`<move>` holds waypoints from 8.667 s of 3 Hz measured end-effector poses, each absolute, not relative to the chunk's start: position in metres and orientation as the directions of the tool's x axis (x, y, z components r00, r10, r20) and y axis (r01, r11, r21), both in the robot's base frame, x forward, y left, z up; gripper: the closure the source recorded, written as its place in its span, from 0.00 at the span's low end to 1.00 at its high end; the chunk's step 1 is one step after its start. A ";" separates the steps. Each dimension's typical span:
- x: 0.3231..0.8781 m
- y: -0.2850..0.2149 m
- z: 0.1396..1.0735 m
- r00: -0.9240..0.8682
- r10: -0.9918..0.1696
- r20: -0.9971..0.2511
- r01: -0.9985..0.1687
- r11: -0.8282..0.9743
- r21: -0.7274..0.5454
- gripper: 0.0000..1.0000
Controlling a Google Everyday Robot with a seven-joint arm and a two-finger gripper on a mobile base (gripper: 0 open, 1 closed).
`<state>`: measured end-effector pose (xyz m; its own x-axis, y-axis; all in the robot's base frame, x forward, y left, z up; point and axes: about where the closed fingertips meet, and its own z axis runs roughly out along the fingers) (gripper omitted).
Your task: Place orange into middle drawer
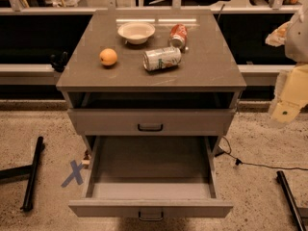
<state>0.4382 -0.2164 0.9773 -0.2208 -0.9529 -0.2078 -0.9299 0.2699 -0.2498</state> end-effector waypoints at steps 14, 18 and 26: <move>0.751 0.086 0.872 0.007 -0.718 -0.696 -0.965 0.177 -0.193 0.00; 0.751 0.140 0.848 -0.030 -0.644 -0.764 -0.979 0.174 -0.109 0.00; 0.669 0.113 0.906 0.068 -0.536 -0.841 -0.979 0.125 -0.159 1.00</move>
Offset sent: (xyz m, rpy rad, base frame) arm 0.0561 -0.0008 0.0017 0.2527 -0.0542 -0.1579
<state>0.6690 0.1130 0.9061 0.0684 -0.5360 -0.8414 -0.9792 0.1253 -0.1594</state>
